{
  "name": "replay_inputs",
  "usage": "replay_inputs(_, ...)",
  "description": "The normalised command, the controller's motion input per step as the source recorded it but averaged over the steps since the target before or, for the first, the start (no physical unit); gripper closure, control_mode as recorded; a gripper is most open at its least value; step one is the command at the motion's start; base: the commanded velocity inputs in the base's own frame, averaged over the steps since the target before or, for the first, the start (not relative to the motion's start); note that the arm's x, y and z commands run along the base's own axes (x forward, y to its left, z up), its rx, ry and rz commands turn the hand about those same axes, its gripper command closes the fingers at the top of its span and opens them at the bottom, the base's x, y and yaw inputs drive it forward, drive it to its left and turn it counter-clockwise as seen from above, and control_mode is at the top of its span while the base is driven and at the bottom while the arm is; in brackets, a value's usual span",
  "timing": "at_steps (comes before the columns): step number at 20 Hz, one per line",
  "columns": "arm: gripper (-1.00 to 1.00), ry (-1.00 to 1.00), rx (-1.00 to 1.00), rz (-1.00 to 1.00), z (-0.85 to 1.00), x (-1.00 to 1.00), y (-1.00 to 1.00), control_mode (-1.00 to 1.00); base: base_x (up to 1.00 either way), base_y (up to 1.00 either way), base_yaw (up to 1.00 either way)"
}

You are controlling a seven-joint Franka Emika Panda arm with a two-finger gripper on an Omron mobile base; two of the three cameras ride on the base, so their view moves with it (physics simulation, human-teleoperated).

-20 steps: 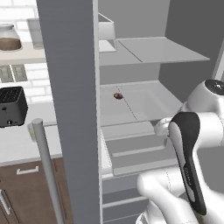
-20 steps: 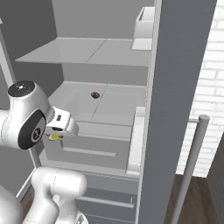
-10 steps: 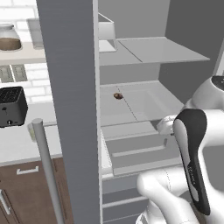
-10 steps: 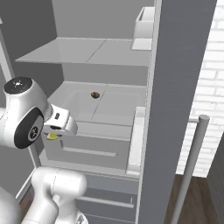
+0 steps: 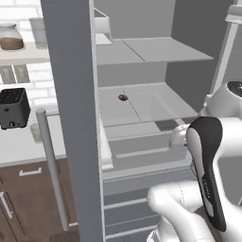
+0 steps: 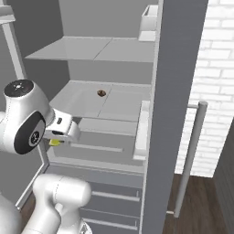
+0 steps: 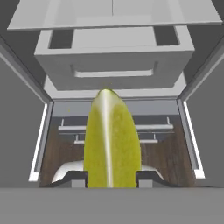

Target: Grab a lemon wedge from the fridge and one ice cube from the ice bowl, and put them in the glass of lemonade.

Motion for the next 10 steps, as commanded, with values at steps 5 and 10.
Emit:
replay_inputs(5, 1.00, 0.00, 0.00, 0.00, 0.00, 0.00, 0.00, 1.00, -0.99, -0.50, -0.09)
replay_inputs(10, 1.00, 0.00, 0.00, 0.00, 0.00, 0.00, 0.00, 1.00, -0.70, -0.24, 0.27)
